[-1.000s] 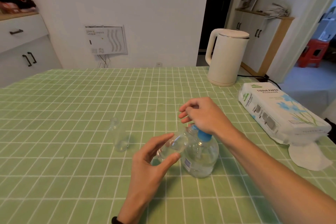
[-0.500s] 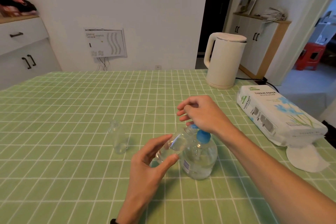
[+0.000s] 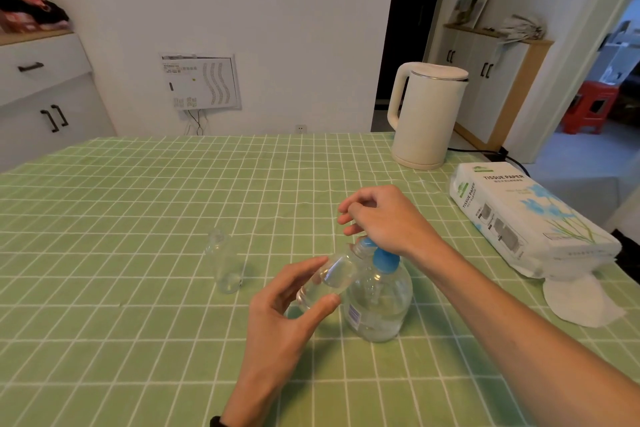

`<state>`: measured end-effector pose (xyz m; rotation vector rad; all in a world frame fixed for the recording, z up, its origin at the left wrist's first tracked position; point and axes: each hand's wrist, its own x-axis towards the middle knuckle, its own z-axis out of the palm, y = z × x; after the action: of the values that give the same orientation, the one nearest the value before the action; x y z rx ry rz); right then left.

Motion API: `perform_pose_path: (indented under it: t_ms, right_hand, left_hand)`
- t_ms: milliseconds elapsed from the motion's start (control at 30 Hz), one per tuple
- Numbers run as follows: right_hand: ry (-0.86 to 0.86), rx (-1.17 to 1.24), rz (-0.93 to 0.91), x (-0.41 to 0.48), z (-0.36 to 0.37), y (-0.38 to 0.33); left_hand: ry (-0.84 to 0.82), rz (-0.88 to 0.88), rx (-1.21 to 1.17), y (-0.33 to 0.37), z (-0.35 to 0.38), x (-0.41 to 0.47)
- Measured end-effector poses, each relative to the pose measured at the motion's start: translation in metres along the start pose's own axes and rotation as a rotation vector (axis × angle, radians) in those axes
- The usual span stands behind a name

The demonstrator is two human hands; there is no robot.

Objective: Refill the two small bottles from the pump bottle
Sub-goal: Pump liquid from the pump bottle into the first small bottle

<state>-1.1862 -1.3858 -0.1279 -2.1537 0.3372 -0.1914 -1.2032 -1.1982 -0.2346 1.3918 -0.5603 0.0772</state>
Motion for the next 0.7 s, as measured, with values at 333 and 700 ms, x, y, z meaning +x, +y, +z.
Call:
perform_pose_path:
  t_ms: [333,700]
  right_hand:
    - [-0.025,0.028,0.007,0.0027,0.0018,0.0060]
    - [-0.003,0.046,-0.004,0.0016,0.0018,0.0025]
  left_hand:
    - [0.007,-0.003,0.007,-0.0033,-0.0002,-0.0002]
    - [-0.003,-0.016,-0.014,-0.0001,0.0001,-0.0001]
